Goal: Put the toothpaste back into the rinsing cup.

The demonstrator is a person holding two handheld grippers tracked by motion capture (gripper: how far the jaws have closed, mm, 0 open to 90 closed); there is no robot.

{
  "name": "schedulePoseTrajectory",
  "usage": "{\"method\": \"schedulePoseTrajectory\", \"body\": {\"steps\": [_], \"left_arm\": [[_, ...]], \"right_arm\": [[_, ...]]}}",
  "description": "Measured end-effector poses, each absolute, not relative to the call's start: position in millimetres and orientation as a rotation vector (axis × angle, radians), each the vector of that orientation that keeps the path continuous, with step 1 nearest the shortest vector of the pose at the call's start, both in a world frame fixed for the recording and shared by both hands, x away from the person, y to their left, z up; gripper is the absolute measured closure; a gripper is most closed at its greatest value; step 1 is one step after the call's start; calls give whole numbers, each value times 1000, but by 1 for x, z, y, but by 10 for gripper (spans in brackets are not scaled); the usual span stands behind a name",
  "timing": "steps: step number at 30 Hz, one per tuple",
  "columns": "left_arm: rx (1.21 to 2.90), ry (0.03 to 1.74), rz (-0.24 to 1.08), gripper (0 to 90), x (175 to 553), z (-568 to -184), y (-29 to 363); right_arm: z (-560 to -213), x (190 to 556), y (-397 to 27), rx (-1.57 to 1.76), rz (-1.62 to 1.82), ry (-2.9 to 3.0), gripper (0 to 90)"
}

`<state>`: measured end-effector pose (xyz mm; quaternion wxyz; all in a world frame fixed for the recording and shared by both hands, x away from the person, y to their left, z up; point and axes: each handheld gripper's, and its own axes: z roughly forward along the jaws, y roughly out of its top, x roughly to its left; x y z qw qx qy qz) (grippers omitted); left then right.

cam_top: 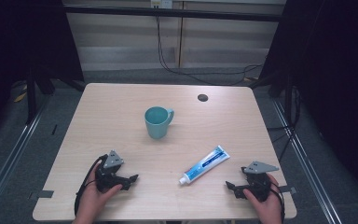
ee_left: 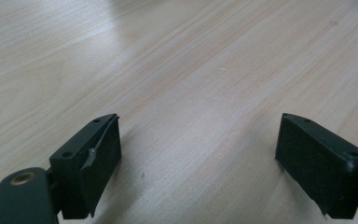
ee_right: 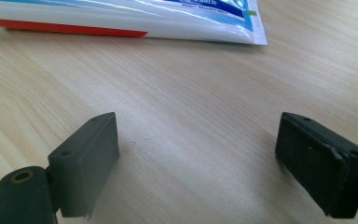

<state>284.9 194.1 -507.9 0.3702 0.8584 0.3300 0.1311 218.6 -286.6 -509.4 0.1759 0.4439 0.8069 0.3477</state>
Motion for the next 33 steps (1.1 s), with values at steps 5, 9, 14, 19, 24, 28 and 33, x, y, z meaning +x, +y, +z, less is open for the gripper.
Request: {"method": "schedulePoseTrajectory", "body": {"steps": [5, 9, 14, 19, 24, 28, 33], "left_arm": [[2201, 848, 342, 142, 285, -508, 194], [2198, 850, 345, 146, 285, -508, 194], [2196, 850, 347, 150, 284, -508, 194], [2199, 848, 343, 153, 285, -508, 195], [2199, 849, 344, 153, 285, -508, 195], [2200, 848, 344, 153, 285, -508, 195], [2200, 847, 344, 153, 285, -508, 195]], "right_arm": [[-509, 219, -287, 1256, 986, 2287, 128], [-509, 219, -287, 1254, 986, 2286, 128], [-509, 220, -286, 1246, 989, 2293, 126], [-509, 223, -286, 1220, 992, 2313, 128], [-504, 233, -286, 1232, 1028, 2372, 142], [-496, 244, -272, 1104, 909, 2487, 142], [-485, 259, -261, 1032, 910, 2540, 142]]}}
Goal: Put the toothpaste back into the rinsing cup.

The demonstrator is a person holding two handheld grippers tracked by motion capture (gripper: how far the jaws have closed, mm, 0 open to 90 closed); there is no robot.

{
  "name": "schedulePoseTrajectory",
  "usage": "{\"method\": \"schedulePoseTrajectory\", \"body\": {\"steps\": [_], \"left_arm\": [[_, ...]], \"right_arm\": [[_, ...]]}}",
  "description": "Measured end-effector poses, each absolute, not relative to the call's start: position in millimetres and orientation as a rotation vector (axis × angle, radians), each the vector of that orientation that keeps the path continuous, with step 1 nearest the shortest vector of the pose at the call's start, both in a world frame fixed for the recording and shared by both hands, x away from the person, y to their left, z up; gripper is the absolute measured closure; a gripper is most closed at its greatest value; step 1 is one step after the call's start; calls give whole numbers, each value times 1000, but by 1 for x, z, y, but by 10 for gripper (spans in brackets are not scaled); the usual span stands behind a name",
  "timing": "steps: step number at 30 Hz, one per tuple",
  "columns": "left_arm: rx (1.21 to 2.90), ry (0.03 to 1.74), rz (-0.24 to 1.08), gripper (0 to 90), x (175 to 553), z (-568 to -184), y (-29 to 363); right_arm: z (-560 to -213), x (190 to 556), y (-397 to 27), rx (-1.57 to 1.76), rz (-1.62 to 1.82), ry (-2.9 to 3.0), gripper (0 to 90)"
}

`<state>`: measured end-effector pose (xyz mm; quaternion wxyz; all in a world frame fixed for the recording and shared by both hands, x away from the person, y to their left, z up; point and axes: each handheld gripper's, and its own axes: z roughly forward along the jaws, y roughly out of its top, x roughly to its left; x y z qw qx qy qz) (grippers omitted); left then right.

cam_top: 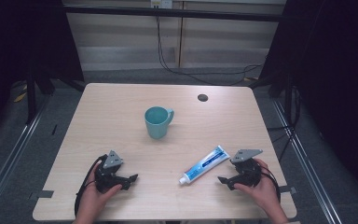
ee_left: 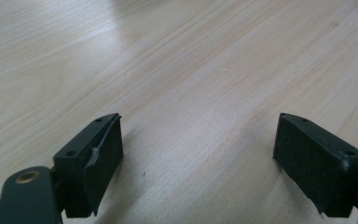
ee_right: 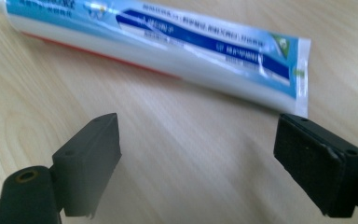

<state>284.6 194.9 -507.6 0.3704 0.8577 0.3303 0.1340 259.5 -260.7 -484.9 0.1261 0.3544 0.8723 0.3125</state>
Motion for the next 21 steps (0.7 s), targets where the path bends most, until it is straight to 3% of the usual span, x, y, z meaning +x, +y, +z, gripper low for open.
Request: {"method": "schedulePoseTrajectory", "body": {"steps": [21], "left_arm": [[2199, 848, 343, 153, 285, -508, 195]], "right_arm": [[-470, 298, -234, 837, 826, 2681, 148]]}}
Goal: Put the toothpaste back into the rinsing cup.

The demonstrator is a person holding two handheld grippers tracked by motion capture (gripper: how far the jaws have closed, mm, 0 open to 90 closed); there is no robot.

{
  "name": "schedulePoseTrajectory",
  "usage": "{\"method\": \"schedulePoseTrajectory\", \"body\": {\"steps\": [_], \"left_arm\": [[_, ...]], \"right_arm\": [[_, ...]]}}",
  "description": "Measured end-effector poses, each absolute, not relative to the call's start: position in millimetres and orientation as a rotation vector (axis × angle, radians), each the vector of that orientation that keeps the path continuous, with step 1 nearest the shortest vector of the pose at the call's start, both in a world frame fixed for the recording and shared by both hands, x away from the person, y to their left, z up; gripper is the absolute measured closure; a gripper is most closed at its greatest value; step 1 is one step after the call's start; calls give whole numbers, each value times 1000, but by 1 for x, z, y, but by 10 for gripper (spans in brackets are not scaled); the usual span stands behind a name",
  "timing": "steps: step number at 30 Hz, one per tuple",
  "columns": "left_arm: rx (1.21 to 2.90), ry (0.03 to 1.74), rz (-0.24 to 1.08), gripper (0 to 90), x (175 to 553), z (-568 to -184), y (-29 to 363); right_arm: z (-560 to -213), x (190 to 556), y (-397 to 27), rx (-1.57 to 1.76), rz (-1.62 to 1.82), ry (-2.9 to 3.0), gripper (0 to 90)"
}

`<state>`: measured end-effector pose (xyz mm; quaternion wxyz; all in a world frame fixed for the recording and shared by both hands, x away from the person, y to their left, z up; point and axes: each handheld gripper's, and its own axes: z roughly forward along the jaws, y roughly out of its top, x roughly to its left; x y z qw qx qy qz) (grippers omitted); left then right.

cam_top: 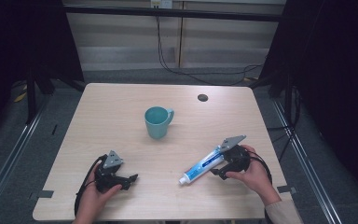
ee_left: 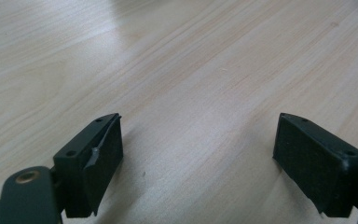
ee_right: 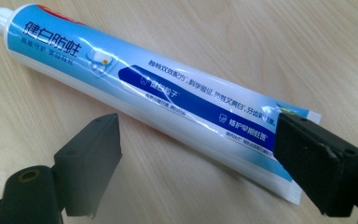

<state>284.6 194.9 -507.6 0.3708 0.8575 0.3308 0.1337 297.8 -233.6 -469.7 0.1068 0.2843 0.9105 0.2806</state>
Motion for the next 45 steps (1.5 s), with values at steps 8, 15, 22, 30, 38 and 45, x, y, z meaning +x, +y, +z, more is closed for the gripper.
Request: {"method": "schedulePoseTrajectory", "body": {"steps": [8, 15, 22, 30, 38, 45], "left_arm": [[2200, 847, 343, 153, 285, -508, 195], [2199, 848, 343, 153, 285, -508, 195], [2200, 848, 343, 153, 285, -508, 195], [2201, 848, 343, 153, 285, -508, 195], [2199, 848, 343, 153, 285, -508, 195], [2199, 848, 343, 153, 285, -508, 195]], "right_arm": [[-476, 302, -224, 768, 811, 2705, 148], [-480, 304, -218, 744, 828, 2700, 141], [-481, 306, -217, 720, 843, 2708, 137], [-482, 307, -214, 726, 840, 2704, 136], [-482, 308, -213, 726, 848, 2710, 141], [-480, 311, -210, 694, 778, 2750, 155]]}}
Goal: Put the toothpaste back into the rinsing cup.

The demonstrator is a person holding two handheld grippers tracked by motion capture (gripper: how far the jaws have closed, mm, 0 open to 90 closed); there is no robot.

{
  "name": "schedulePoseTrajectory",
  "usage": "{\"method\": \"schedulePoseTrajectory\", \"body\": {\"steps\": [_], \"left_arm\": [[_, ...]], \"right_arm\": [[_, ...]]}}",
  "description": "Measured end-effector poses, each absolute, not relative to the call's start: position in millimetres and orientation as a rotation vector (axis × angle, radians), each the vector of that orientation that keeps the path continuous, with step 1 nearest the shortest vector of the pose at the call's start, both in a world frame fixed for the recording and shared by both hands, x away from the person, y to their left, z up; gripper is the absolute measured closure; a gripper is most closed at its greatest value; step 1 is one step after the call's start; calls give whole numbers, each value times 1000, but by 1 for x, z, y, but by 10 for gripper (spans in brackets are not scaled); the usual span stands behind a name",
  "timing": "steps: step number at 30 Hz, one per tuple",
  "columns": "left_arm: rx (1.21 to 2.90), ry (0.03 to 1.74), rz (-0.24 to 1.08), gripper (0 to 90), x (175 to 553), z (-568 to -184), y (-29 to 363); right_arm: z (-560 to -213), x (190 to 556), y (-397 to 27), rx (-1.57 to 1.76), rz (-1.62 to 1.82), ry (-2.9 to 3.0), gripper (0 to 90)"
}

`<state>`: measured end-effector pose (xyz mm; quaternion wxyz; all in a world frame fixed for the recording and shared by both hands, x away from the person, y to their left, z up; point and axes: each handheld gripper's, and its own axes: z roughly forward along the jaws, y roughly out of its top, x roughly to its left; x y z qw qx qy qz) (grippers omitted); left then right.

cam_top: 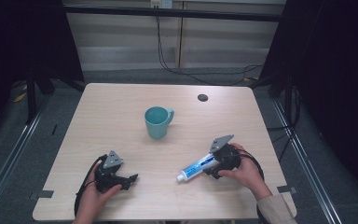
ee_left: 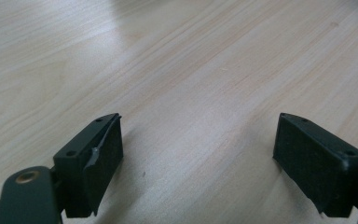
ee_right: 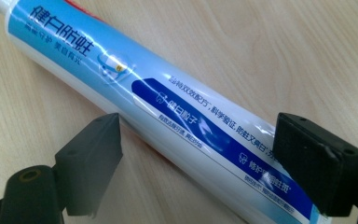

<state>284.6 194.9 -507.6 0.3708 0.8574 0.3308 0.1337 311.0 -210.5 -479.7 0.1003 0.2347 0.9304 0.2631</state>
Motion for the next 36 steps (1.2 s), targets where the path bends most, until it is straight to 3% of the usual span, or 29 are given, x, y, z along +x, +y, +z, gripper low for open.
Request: {"method": "schedulePoseTrajectory", "body": {"steps": [9, 20, 36], "left_arm": [[2200, 847, 343, 153, 285, -508, 195], [2200, 849, 343, 153, 285, -508, 195], [2201, 848, 343, 153, 285, -508, 195]], "right_arm": [[-477, 309, -210, 626, 732, 2751, 272], [-477, 314, -208, 600, 734, 2762, 209], [-468, 325, -199, 462, 559, 2885, 297]]}}
